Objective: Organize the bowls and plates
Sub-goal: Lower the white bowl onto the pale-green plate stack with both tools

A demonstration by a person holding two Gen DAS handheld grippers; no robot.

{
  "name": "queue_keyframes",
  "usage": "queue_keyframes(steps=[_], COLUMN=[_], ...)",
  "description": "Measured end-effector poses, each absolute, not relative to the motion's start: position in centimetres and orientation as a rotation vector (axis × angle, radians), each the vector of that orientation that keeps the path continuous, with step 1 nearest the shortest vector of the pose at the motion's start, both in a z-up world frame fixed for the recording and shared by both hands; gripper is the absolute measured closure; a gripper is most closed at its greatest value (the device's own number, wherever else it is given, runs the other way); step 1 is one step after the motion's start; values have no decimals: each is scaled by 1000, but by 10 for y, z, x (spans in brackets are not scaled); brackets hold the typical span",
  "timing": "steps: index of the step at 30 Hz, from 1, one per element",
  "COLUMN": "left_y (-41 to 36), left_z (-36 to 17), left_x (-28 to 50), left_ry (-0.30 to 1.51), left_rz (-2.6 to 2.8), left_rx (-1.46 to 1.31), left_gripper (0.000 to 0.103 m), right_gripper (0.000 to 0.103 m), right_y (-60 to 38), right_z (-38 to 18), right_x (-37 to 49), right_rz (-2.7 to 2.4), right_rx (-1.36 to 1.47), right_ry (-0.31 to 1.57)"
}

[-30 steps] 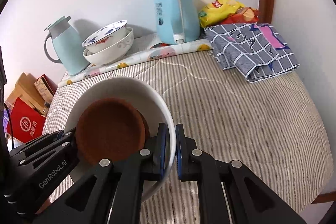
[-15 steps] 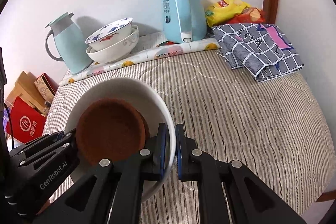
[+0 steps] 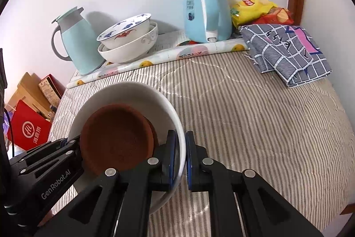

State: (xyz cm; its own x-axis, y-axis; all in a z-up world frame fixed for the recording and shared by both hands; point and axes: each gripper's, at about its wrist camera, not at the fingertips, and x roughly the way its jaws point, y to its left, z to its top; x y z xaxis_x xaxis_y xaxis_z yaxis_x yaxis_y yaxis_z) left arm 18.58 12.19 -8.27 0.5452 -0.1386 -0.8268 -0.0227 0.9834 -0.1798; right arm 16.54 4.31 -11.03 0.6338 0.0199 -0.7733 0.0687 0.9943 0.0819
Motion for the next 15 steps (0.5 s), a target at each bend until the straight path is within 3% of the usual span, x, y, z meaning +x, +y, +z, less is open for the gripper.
queue_keyframes(steps=[15], left_y=[157], left_z=[-92], left_x=[189], left_ry=[1001], left_rz=[-31], left_rx=[-213], left_gripper=[94], right_gripper=[95], right_y=[77], right_z=[-120], right_x=[183], right_rz=[2], right_rx=[82], right_ry=[901])
